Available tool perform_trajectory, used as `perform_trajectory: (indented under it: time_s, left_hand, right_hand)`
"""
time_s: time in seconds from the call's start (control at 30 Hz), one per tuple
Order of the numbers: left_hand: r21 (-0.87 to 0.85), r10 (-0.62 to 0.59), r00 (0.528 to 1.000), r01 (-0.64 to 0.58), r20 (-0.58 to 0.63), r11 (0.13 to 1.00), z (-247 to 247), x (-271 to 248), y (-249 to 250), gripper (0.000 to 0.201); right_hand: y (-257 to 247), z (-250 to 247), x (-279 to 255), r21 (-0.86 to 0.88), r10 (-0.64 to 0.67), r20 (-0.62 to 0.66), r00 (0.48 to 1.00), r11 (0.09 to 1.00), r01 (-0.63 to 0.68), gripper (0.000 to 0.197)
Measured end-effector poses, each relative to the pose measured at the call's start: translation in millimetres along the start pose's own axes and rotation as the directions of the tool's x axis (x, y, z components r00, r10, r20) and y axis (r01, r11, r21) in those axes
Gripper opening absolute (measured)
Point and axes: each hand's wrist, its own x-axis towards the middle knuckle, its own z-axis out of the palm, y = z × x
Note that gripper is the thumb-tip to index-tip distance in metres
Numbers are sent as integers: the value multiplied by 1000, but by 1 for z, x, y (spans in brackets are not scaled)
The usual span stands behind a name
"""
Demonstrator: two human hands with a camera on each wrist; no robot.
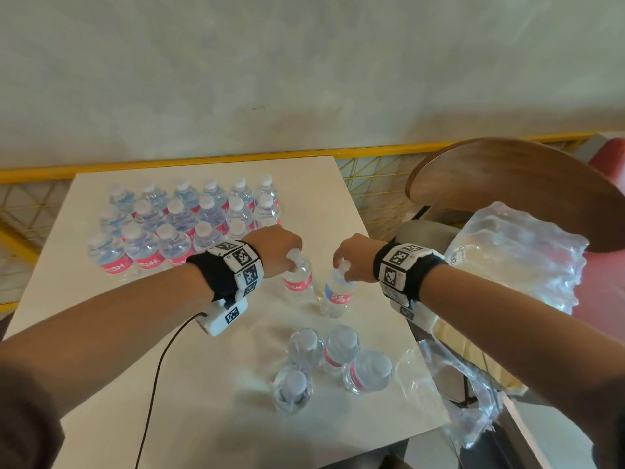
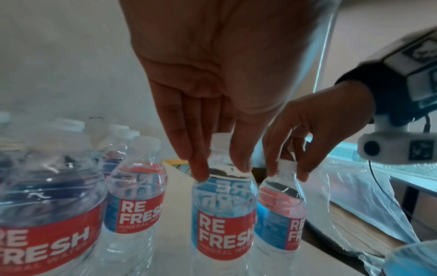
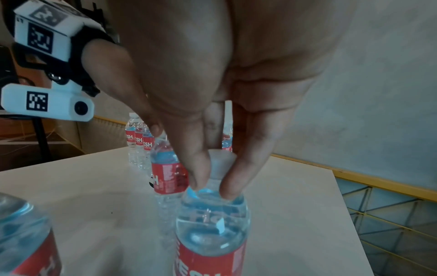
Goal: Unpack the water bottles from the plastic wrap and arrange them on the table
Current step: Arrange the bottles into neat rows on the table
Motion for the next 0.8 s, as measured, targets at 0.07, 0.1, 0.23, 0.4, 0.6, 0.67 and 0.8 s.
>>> perform_trajectory:
  time_s: [0.07,0.1,0.23,0.4,0.6,0.67,0.8]
  left_hand:
    - [-31,-7,1000,7,1,1000,-4,-9,-8,28]
    - [-52,-13,1000,13,-2,999,-5,-14,-13,29]
    - [-130,-62,998,62,-2,990,-6,-36,-42,32]
    - [-69,-125,992,126,21,990,1,-70,-81,28]
    - [-105,-277,961,277,12,955,14,-117,-142,19]
    - [-95,-337,941,336,10,937,16,-134,-161,30]
    - [-133,-442,897,439,11,889,23,-160,-193,34]
  right_hand:
    - [-5,-1,2,19,-4,-26,1000,1000,4,37]
    - [-9,-2,4,28,-12,-39,999,1000,13,36]
    - [-28,-13,11,14,-80,-67,995,997,81,37]
    - [-71,-29,29,14,-169,-93,981,985,171,39]
    - [-142,-39,54,0,-290,-44,956,957,290,38]
    - [-167,-39,62,-5,-319,-33,947,948,319,39]
    - [-211,-36,78,-12,-361,-34,932,933,360,43]
